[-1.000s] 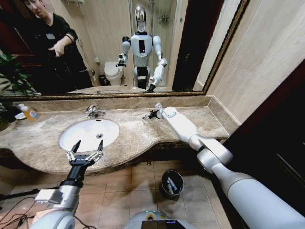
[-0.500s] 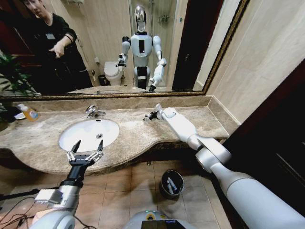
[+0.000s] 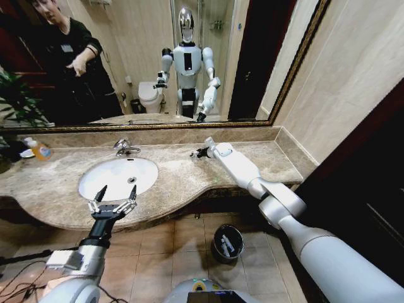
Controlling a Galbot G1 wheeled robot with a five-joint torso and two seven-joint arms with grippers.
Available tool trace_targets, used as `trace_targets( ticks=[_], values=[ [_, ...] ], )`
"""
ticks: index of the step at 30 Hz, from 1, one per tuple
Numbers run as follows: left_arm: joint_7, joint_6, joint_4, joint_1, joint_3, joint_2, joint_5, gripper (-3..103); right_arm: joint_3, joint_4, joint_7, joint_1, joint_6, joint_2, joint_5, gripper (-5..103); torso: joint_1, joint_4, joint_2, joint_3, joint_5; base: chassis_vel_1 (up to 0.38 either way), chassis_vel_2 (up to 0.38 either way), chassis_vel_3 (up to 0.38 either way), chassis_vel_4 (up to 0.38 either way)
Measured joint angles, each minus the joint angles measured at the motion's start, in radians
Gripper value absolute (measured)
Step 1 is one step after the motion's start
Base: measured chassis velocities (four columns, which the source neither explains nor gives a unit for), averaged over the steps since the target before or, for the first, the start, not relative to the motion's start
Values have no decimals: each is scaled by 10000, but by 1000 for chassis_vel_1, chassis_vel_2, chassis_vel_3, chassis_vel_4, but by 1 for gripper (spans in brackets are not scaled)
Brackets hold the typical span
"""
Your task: Pick up the trash from the sink and place it in the trash bin.
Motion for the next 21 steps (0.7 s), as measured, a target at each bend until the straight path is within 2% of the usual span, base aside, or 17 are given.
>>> trace_targets(
  ticks=[1,4,7,9,10,12,15,16,20,21],
  values=[
    [0,0,0,0,0,0,0,100,7,-11,27,-1,3,-1,0,48,0,0,0,0,0,0,0,0,0],
    [0,0,0,0,0,0,0,100,4,17,186,-33,17,-18,29,32,0,0,0,0,0,0,0,0,0],
    [0,0,0,0,0,0,0,100,-21,66,285,-58,17,-28,93,27,0,0,0,0,-1,0,0,0,0],
    [0,0,0,0,0,0,0,100,-68,230,464,-127,17,-69,215,16,1,0,0,1,-1,0,0,0,0],
    [0,0,0,0,0,0,0,100,-68,230,464,-127,17,-69,215,16,1,0,0,1,-1,0,0,0,0],
    [0,0,0,0,0,0,0,100,-153,481,694,-211,13,-155,419,8,1,0,0,3,-2,0,0,0,0],
    [0,0,0,0,0,0,0,100,-430,1532,1494,-409,-110,-532,1275,3,4,-1,-3,5,-1,0,0,0,0],
    [0,0,0,0,0,0,0,100,-430,1532,1494,-409,-110,-532,1275,3,4,-1,-3,5,-1,0,0,0,0],
    [0,0,0,0,0,0,0,100,-902,3366,2902,-639,-521,-1340,2813,2,3,0,-3,4,0,0,0,0,0],
    [0,0,0,0,0,0,0,100,-902,3366,2902,-639,-521,-1340,2813,2,3,0,-3,4,0,0,0,0,0]
  ],
)
